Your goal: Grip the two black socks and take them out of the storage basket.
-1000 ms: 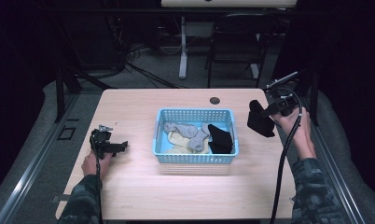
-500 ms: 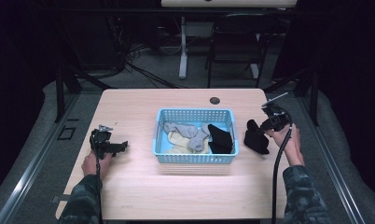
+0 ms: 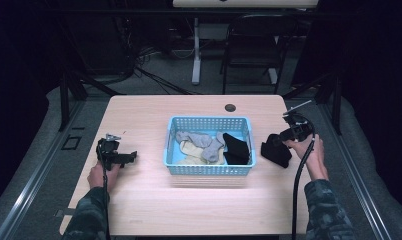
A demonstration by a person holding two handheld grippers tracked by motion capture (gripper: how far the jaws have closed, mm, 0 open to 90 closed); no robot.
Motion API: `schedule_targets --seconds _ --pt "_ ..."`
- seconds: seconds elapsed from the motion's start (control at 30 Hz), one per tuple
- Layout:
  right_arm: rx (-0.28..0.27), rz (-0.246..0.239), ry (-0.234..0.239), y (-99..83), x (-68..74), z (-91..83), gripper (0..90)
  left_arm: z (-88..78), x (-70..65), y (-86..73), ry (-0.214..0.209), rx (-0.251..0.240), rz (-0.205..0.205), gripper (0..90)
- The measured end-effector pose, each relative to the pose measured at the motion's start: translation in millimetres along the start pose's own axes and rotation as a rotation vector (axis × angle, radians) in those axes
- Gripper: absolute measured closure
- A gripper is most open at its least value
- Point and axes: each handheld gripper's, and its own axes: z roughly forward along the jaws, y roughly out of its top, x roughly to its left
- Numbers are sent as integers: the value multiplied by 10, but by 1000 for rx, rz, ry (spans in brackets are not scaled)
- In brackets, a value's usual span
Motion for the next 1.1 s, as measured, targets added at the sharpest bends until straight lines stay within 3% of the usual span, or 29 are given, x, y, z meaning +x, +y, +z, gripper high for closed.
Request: schedule_targets --seconds 0.13,0.37,0.6,0.73,0.8,1.1 --pt "-30 -40 3 34 82 -161 205 0 0 0 0 0 0 3" --pt "-83 -130 4 101 347 -451 64 0 0 0 0 0 0 3" --pt "-124 -235 5 186 699 -636 16 0 0 0 0 0 -1 3" --pt "-140 -277 37 241 878 -682 6 0 0 0 0 0 0 3" --pt "-139 -297 30 268 956 -684 0 0 0 0 0 0 0 3" --pt "-102 -408 37 378 1323 -525 0 0 1 0 0 0 1 3"
